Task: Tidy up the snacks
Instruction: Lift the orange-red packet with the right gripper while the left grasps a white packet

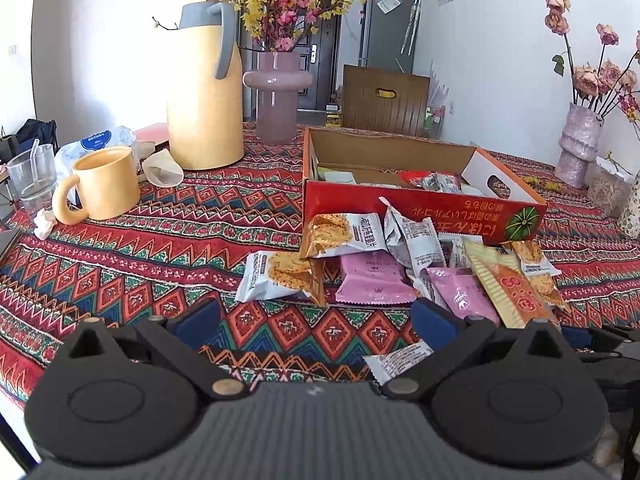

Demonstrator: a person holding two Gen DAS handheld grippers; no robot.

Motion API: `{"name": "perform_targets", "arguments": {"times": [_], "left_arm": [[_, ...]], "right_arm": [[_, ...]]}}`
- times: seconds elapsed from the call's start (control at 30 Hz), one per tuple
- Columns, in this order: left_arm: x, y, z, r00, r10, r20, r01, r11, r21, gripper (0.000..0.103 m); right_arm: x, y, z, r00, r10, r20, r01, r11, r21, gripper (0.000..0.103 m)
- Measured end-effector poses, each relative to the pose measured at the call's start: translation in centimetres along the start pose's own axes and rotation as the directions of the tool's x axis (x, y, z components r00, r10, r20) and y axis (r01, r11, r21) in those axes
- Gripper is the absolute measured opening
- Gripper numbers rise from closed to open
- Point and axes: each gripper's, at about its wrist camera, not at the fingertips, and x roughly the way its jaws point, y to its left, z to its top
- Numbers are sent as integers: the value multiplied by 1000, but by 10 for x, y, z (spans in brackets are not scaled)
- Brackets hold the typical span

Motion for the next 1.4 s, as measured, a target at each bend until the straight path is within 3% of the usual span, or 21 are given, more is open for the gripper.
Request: {"name": "perform_targets", "arguments": {"times": [0.2,0.27,0.53,0.77,0.93,1.03,1.07,1.3,1.4], "left_arm": [[5,-3,-2,999,-16,-30,16,1000,5,103],[8,-6,-2,998,-28,-50,28,1000,9,103],[30,-24,-3,983,-62,-174,68,997,30,103],[55,-50,-2,963,-12,-271,31,997,68,103],[62,-65,-2,958,-8,-286,35,995,89,102],[64,-69,-4,954,-20,-299,50,994,92,86],[66,-68,-5,951,-27,-309,56,994,88,73],[57,-60,-8,955,-59,-289,85,994,75,51],[52,-56,-8,956,-70,-283,95,993,73,48]], "right_arm": [[-12,-2,-4,999,31,37,-31,999,22,46],[-18,0,-6,998,26,59,-27,1000,12,44],[-46,0,-10,986,-12,164,15,1000,-16,42],[-53,-19,-12,982,-55,183,50,998,30,42],[-54,-28,-15,981,-63,186,54,997,54,42],[-53,-31,-16,981,-63,186,52,997,59,42],[-53,-32,-16,980,-62,187,52,997,61,42],[-53,-32,-16,981,-63,186,52,997,65,43],[-53,-30,-17,981,-62,186,51,997,61,43]]}}
